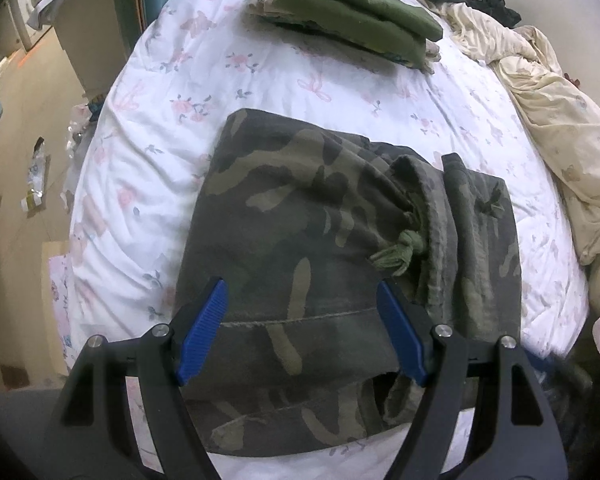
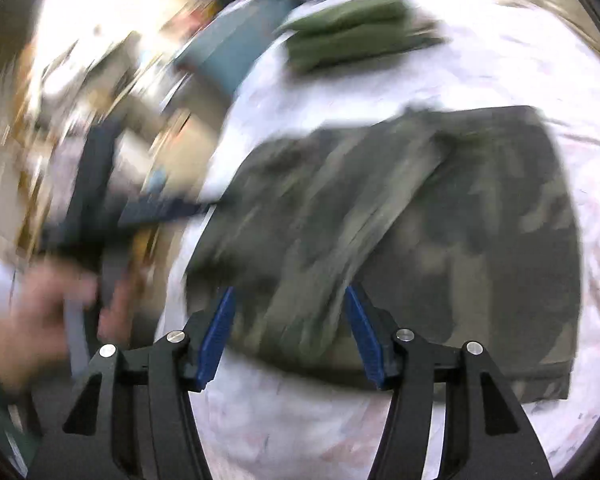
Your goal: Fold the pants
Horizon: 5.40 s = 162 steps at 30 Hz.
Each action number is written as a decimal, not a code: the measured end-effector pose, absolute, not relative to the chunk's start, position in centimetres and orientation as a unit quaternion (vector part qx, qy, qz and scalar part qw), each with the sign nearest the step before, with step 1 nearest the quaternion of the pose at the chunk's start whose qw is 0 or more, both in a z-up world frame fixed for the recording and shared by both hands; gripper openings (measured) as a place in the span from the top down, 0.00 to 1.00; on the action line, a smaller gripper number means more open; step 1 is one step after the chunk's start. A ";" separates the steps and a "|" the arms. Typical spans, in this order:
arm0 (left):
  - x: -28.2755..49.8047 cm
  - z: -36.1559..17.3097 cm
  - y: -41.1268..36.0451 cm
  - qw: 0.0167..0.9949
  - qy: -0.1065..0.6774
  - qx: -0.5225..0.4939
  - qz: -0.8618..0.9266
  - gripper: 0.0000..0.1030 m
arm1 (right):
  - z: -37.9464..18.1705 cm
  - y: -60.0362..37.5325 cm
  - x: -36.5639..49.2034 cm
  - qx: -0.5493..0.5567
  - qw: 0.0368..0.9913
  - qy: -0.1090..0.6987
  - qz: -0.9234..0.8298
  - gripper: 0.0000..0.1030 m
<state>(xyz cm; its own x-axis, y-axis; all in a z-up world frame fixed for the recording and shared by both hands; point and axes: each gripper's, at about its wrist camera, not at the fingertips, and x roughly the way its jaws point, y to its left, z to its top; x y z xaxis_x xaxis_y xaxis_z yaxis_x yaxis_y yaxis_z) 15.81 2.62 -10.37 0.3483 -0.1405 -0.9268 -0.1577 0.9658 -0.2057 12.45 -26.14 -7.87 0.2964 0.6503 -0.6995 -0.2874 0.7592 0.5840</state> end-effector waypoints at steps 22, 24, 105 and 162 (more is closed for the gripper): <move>16.3 -11.8 3.0 0.808 0.579 -0.106 0.025 0.28 | -7.5 -21.7 23.5 0.227 0.794 0.436 0.358 0.84; 16.4 -11.9 3.0 0.808 0.579 -0.106 0.026 0.28 | -7.6 -19.4 23.1 0.207 0.761 0.468 0.399 0.41; 14.4 -8.1 2.5 0.842 0.526 -0.115 -0.035 0.28 | -6.0 -37.2 8.8 0.239 0.858 0.452 0.046 0.89; 19.9 -11.8 9.8 0.755 0.650 -0.073 -0.056 0.94 | -8.8 -16.1 14.9 0.054 0.815 0.466 0.340 0.79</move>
<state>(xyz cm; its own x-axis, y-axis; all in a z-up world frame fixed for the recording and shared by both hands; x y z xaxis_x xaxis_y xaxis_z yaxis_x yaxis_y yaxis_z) 19.86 9.81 -11.80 0.1498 -0.1797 -0.9722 -0.0108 0.9830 -0.1834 14.88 -16.13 -8.76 0.3343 0.6041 -0.7234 -0.5038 0.7633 0.4045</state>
